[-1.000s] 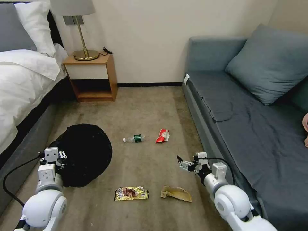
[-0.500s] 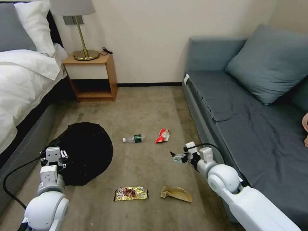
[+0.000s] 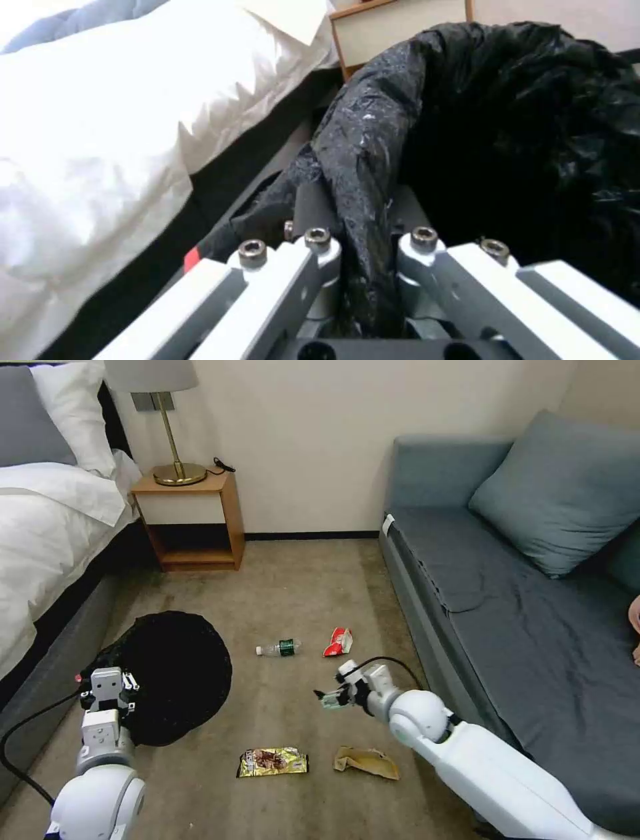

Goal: Pick up the trash bin, then pick up the garbage on the floor and place it into the trash bin.

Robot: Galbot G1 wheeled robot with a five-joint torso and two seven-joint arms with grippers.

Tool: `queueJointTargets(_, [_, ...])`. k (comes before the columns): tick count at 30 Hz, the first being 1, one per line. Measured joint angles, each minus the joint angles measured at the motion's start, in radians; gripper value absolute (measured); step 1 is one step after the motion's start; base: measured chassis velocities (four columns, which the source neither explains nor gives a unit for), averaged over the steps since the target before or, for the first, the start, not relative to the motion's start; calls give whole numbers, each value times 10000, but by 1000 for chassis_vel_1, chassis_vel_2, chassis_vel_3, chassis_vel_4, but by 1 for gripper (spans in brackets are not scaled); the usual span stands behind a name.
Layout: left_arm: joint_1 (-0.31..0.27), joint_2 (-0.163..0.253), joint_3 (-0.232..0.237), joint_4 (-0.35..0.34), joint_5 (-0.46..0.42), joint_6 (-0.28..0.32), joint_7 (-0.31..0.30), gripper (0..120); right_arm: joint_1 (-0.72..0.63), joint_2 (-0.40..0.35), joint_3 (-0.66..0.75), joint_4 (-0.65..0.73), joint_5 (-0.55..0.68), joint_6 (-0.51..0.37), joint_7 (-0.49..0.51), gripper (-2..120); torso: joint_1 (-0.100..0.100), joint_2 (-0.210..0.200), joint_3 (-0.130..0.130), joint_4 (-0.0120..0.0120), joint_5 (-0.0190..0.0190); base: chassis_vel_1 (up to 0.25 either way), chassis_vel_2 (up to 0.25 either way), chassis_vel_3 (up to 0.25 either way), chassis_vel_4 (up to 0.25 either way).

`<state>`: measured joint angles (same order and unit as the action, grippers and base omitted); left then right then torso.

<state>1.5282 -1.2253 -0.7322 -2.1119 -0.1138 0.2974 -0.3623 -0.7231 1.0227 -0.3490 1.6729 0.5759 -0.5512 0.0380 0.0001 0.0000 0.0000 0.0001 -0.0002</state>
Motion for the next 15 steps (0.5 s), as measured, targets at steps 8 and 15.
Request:
queueJointTargets(8, [-81,227,-500,218,-67,-141,261,4,705,749,-1198,-941,-140,-4,-390,100,0,0,0,0,1,0,0,0,0])
queueJointTargets(15, [-75,103,-501,280,-77,-164,286,4,1106,1726,-2294,-1991,-528,44,-1020,100,0,0,0,-1,1,0,0,0,0])
